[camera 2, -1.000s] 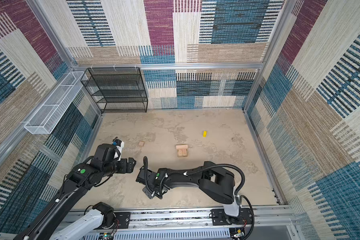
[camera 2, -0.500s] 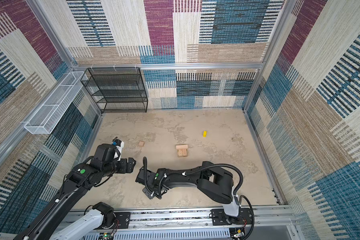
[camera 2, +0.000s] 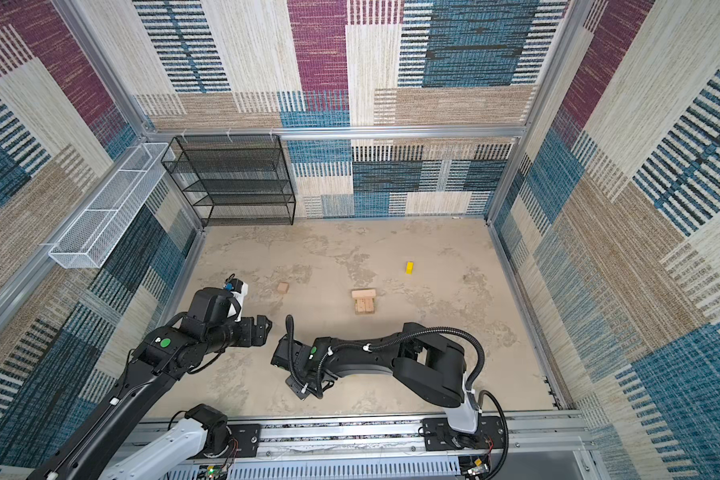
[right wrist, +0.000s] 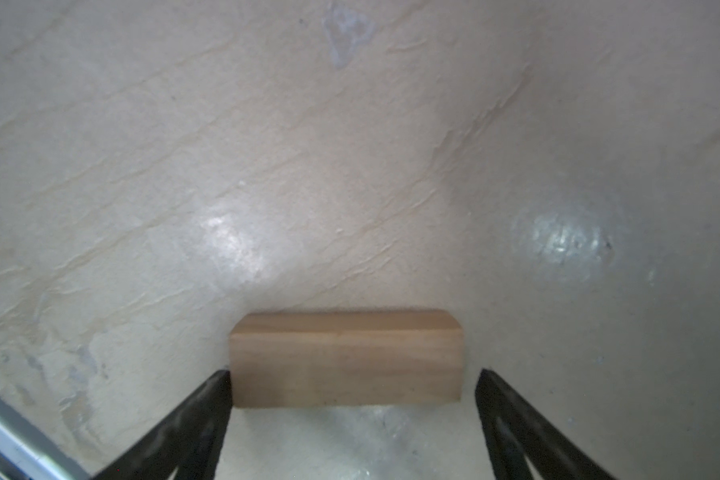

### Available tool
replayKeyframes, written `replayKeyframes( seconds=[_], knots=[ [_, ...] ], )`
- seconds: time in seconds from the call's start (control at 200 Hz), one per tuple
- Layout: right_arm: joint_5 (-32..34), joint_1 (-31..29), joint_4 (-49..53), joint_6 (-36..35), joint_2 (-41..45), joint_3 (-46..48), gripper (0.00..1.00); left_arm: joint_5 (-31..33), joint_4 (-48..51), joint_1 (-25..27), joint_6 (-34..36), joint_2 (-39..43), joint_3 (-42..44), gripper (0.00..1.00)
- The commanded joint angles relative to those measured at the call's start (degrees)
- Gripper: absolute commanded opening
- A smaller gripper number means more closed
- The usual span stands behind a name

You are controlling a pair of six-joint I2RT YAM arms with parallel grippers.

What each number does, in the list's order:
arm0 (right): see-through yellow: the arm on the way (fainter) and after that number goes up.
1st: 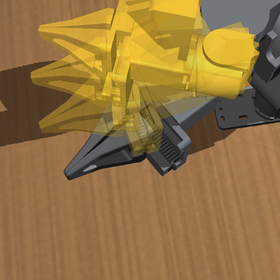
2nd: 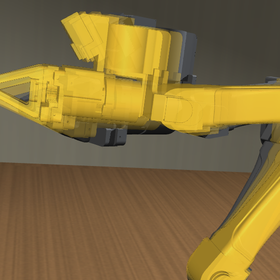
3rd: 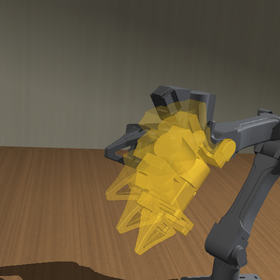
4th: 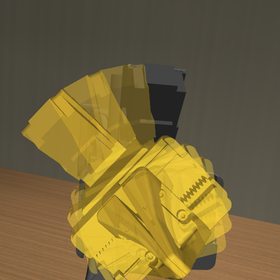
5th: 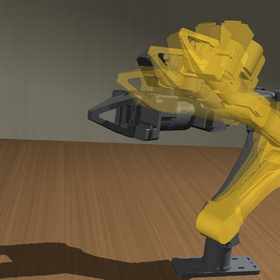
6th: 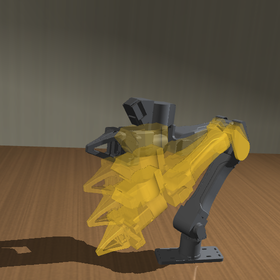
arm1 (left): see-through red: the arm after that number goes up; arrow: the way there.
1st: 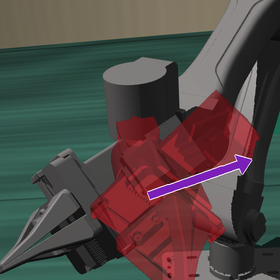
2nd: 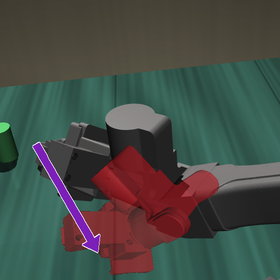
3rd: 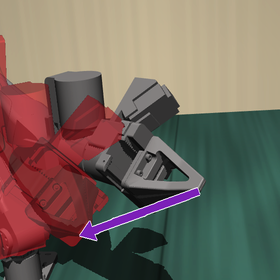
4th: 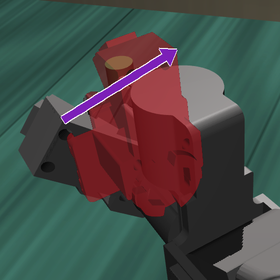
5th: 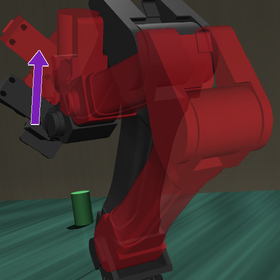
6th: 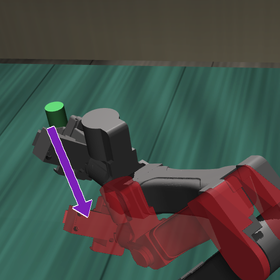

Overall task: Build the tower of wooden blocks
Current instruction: 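Close the right gripper on the short wooden block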

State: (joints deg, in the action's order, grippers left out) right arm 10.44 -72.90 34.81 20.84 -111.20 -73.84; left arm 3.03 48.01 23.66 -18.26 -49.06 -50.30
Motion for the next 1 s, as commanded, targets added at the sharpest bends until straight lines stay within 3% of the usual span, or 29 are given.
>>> replayKeyframes(
  seconds=[0.0, 0.245, 0.711, 0.992],
  knots=[
    [-0.02, -0.09, -0.79, 0.25, -0.07, -0.08, 0.94, 0.31, 0.98, -0.02, -0.81, -0.02, -0.24, 0.95],
    [0.64, -0.05, -0.53, -0.13, -0.66, -0.60, 0.98, -0.03, 0.80, -0.02, -0.71, -0.14, -0.14, 0.94],
    [0.99, -0.05, -0.29, -1.01, -1.05, -1.37, 0.94, -0.91, 0.56, -0.02, -0.43, -0.53, -0.01, 0.94],
    [1.34, -0.06, -0.11, -1.75, -0.94, -1.66, 0.86, -1.09, 0.45, -0.04, -0.37, -0.80, -0.04, 0.93]
  ],
)
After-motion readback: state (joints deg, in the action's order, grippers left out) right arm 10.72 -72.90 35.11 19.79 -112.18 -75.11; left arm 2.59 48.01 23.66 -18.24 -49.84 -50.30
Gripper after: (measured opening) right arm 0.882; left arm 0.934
